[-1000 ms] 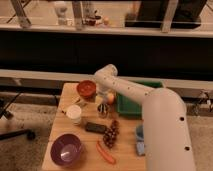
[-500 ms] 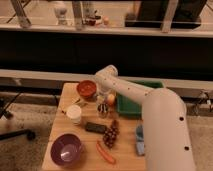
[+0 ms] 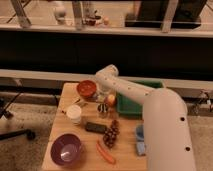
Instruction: Place towel in red bowl
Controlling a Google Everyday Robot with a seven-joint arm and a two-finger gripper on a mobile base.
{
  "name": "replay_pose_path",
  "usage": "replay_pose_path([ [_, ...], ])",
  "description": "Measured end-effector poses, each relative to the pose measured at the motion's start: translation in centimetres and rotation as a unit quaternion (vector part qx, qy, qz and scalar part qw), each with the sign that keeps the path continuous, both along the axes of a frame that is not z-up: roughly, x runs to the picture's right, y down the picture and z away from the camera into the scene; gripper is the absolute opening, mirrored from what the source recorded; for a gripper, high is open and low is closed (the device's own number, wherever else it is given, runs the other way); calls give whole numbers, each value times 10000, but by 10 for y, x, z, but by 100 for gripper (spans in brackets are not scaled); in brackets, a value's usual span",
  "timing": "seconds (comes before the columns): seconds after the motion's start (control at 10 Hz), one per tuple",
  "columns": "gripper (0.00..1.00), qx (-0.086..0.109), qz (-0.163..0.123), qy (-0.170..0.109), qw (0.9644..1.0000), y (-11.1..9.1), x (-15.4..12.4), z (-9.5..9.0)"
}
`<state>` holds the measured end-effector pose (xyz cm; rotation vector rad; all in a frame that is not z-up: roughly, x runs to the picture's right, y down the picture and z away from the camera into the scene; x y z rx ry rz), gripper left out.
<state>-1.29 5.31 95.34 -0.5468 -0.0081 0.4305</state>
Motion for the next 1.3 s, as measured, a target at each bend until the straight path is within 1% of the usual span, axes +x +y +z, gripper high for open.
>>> replay_pose_path([
  [0.1,17,12,0,-7,10000,-1,1,-2],
  [0.2,16,26,-5,-21,10000,-2,1,-5],
  [0.5,16,50,4,-70,10000,-3,1,-13],
  [0.8,16,99,27,-177,9998,-8,0,-26],
  [1.3,16,305,38,-354,9989,-32,-5,-63],
])
